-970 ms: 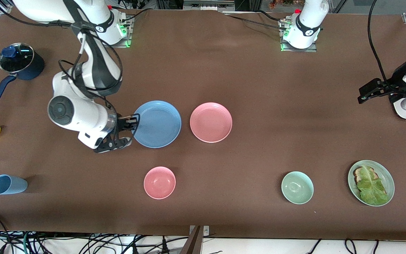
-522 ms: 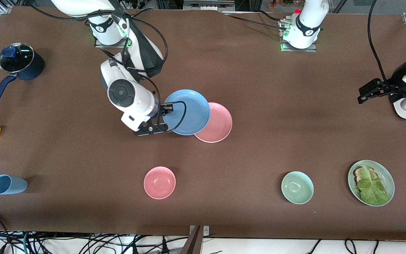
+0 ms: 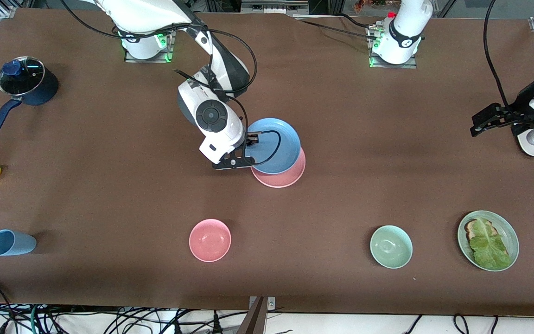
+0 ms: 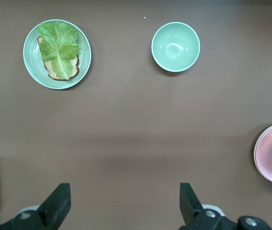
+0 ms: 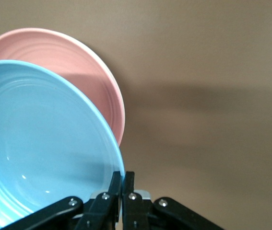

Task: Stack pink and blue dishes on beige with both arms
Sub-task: 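Lower the blue plate onto the pink plate with the right gripper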

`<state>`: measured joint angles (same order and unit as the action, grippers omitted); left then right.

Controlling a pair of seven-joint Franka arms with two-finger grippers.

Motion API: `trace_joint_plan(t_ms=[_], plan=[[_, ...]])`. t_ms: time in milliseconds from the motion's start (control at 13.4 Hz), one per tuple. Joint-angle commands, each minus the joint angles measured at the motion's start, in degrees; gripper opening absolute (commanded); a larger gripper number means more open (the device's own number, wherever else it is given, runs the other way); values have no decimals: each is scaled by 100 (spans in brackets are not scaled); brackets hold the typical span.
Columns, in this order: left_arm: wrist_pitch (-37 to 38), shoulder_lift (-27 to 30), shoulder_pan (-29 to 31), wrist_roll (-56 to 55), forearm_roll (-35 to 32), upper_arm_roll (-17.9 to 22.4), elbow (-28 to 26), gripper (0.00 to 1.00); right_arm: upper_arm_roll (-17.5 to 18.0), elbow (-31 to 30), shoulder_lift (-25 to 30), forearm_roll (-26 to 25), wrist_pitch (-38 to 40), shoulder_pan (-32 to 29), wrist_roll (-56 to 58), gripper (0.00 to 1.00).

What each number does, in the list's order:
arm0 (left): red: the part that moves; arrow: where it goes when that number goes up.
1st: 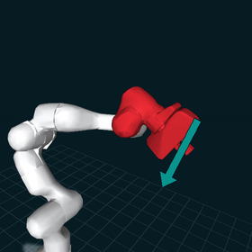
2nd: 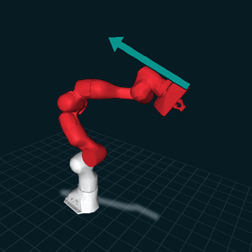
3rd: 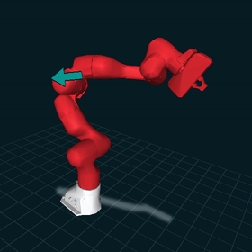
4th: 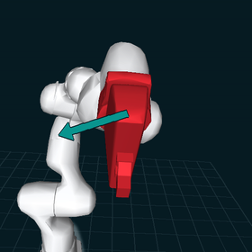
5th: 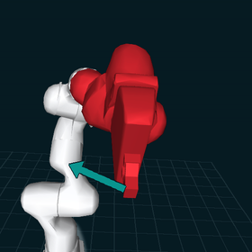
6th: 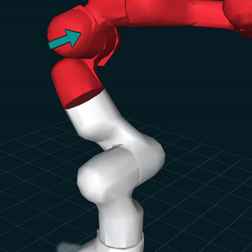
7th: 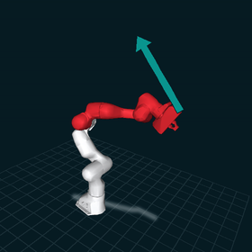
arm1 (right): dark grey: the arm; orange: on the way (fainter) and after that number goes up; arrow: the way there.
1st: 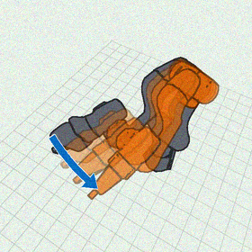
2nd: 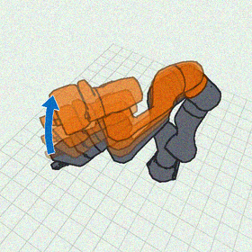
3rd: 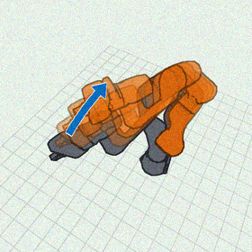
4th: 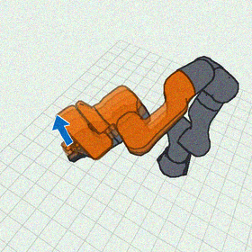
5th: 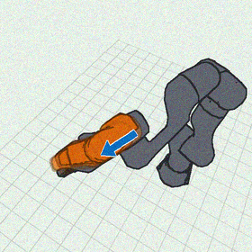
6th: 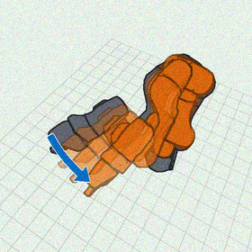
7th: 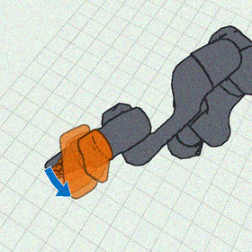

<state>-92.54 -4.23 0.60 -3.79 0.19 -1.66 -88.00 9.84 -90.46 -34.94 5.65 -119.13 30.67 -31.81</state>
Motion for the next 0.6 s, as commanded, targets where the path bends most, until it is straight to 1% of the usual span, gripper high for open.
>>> trace_joint_plan(t_ms=[0, 299, 522], plan=[[70, -25, -60, 98, -107, 25, 81, 100, -53, 37, -100, -100, -171, 246, -255, 0], [70, -25, -60, 98, -107, 25, 81, 100, -62, 37, -267, -91, -487, 229, -273, 0], [70, -34, -60, 98, -107, 25, 81, 100, -62, 63, -329, -134, -541, 211, -273, 0]])
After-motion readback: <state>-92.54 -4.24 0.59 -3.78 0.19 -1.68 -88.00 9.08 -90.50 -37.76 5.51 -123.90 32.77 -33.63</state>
